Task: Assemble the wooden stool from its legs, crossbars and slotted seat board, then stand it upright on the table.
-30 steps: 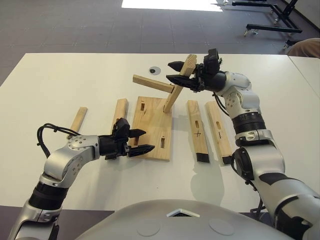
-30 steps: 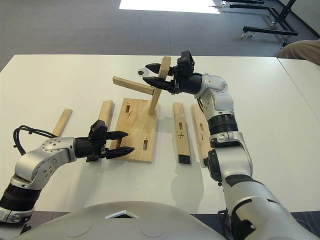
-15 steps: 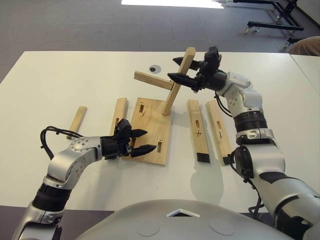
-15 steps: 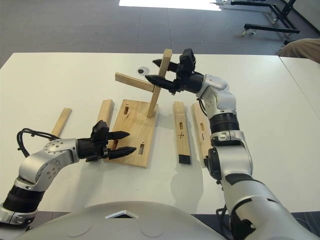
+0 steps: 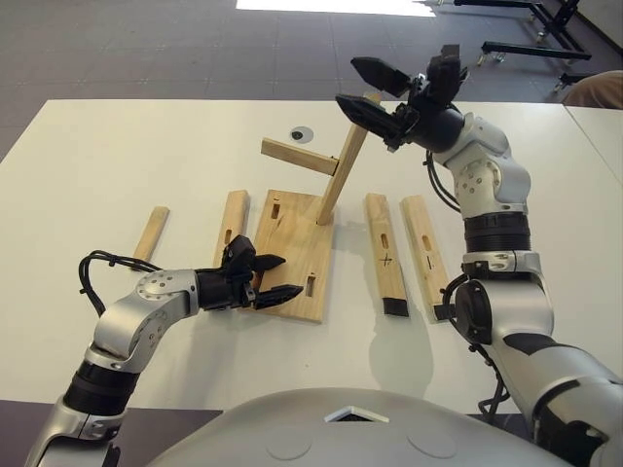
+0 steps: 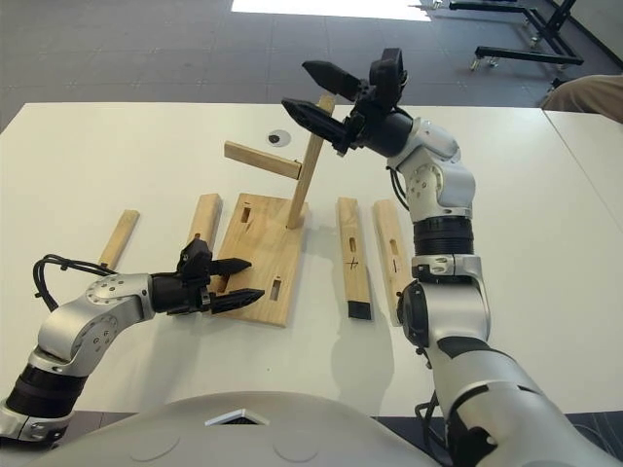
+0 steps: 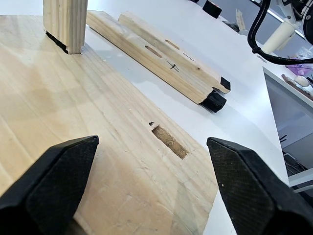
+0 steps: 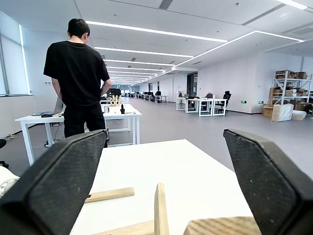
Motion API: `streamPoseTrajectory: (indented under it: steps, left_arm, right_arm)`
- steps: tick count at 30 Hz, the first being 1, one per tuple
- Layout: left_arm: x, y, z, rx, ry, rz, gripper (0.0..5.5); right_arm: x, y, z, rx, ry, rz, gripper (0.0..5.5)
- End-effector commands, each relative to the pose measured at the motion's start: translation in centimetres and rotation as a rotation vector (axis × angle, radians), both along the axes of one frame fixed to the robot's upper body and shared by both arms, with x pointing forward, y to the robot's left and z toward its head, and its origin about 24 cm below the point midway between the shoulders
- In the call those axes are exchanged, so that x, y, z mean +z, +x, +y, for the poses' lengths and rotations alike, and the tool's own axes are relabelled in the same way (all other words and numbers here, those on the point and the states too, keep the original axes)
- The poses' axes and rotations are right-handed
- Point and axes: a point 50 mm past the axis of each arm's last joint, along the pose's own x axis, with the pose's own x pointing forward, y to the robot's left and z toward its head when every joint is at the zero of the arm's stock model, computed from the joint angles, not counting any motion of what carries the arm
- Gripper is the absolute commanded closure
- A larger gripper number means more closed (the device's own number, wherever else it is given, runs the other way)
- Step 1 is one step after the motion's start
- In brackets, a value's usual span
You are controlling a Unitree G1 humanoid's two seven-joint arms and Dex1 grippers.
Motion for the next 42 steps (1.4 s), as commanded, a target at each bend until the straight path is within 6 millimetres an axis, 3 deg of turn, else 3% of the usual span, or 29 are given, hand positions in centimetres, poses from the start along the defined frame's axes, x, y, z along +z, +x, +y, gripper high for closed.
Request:
streamPoseTrajectory:
  steps: [1,6,10,15,25,30,36,39,42]
  left_arm:
    - [-0.1,0.1,0.2,0.006,0.013,-0.006,1.44]
    - [-0.3,-0.1,0.1,0.022,0.008,-0.002,1.44]
    - [-0.3,-0.1,0.0,0.024,0.009,-0.004,1.44]
    - [-0.4,-0.1,-0.1,0.031,0.009,-0.006,1.44]
    - [-0.4,0.0,0.1,0.037,0.010,-0.009,1.44]
    - [-0.3,0.1,0.4,0.047,0.018,-0.012,1.44]
    - [-0.1,0.0,0.9,0.031,0.033,-0.008,1.44]
    - [0.1,0.1,1.1,0.026,0.039,-0.009,1.44]
    - [0.0,0.1,1.1,0.025,0.040,-0.009,1.44]
  right_arm:
    - [-0.1,-0.7,-0.3,-0.012,0.009,0.005,1.10]
    - [-2.2,-1.2,1.1,0.037,-0.019,0.091,1.10]
    - [-2.4,-1.4,2.7,0.082,-0.061,0.085,1.10]
    - [-3.1,-0.4,2.7,0.026,-0.125,0.101,1.10]
    - [0.7,-1.2,4.1,0.058,-0.093,-0.066,1.10]
    - [2.4,-2.1,2.7,0.005,-0.024,-0.102,1.10]
    - [2.9,-1.4,-0.4,-0.173,0.057,-0.084,1.10]
    - [1.9,-1.7,-0.3,-0.155,0.046,-0.044,1.10]
    - [-2.7,-2.0,1.2,-0.072,-0.180,0.083,1.10]
